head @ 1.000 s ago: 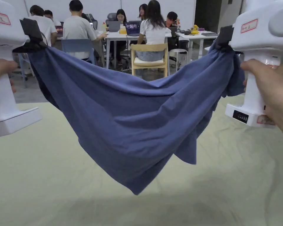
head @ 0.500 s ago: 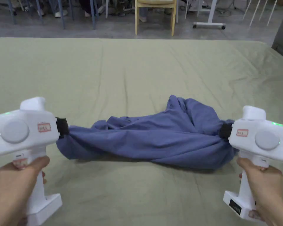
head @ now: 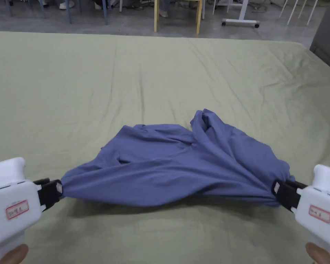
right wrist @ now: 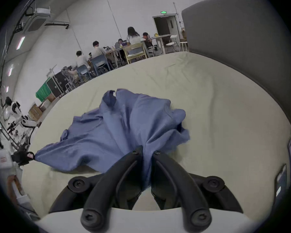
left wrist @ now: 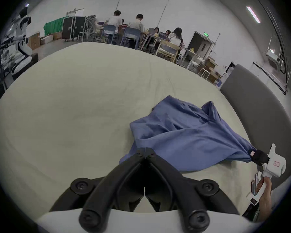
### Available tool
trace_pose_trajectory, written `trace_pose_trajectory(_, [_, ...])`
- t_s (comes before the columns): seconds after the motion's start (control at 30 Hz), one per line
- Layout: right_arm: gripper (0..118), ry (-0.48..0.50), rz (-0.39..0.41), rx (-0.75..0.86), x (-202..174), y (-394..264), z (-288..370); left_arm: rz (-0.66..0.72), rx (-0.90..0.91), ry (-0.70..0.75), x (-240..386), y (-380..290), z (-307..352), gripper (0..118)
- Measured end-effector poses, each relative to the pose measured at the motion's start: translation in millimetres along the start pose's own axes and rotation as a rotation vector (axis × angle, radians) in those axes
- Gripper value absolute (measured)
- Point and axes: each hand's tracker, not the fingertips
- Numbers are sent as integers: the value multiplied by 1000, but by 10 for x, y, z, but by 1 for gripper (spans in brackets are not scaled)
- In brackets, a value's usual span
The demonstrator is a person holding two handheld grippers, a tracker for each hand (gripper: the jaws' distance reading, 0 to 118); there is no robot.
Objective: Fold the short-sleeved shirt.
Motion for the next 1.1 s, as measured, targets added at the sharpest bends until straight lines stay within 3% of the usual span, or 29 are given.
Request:
trace_pose_trajectory(0.23, [10,-41,27,-79,200,-605,661,19,-92,27,-107,-685,487,0])
trace_pose_trajectory(0.43, [13,-61,46,-155,331,-865,660,57,-161,46,-178,-1108,512,0])
trace_pose_trajectory(0.47, [51,-76,61,-189,316,-840,634,67,-172,35,-198,-1124,489,2])
trace_pose_trajectory(0.5, [101,-96,68,-219,302,-827,623,104,-173,15,-213,-1116,511,25])
trace_pose_trajectory(0.53, [118,-100,80,-263,317,-799,620,120,-170,4,-232,-1108,538,61])
trace_pose_trajectory(0.57, [118,-67,80,-240,317,-784,728,123,-176,-3,-276,-1104,579,77])
trace_pose_trajectory(0.7, [118,-115,116,-222,204,-706,1143,-33,-111,100,19,-1006,1127,77])
trace_pose_trajectory(0.73, [113,-102,121,-219,168,-714,1233,-64,-101,121,114,-994,1264,76])
trace_pose_trajectory(0.77, [79,-62,145,-213,116,-727,1343,-94,-102,137,201,-1008,1413,50])
trace_pose_trajectory(0.8, [28,-27,180,-204,65,-780,1444,-126,-53,111,295,-1065,1590,3])
trace_pose_trajectory(0.83, [3,-33,211,-194,-1,-817,1522,-160,-23,105,319,-1133,1689,0])
trace_pose_trajectory(0.9, [3,-104,223,-144,-104,-913,1682,-139,-24,137,446,-1306,1917,0])
trace_pose_trajectory(1.03, [3,0,201,-172,-174,-968,1811,-134,-75,104,573,-1473,2059,0])
trace_pose_trajectory(1.1, [3,-5,214,-173,-173,-1021,1804,-167,-85,112,573,-1465,1958,0])
